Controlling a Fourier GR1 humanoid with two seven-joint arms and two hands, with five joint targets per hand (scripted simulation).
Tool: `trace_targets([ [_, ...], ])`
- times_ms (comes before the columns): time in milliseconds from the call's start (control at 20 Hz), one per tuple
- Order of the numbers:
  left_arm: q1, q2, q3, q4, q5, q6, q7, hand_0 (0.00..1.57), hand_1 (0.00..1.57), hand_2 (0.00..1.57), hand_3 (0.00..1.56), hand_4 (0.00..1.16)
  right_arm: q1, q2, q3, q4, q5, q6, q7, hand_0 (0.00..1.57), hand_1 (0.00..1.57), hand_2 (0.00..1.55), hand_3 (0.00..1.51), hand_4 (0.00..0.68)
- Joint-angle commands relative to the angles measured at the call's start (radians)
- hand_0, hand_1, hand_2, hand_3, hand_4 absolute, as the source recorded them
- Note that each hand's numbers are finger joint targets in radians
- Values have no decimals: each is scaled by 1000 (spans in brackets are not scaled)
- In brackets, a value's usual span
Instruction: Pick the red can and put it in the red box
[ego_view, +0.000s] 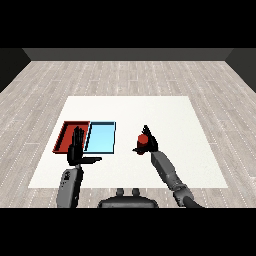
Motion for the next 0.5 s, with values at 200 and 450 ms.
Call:
trace_targets([
  [200,-9,-1,-4,-49,14,8,58,0,0,0,0,0,-36,0,73,42,-84,-183,13,510,510,670,430,0],
  [450,-32,-13,-4,19,-12,24,7,0,0,0,0,0,-90,0,110,175,-76,-285,-73,1452,1452,1456,1418,612],
])
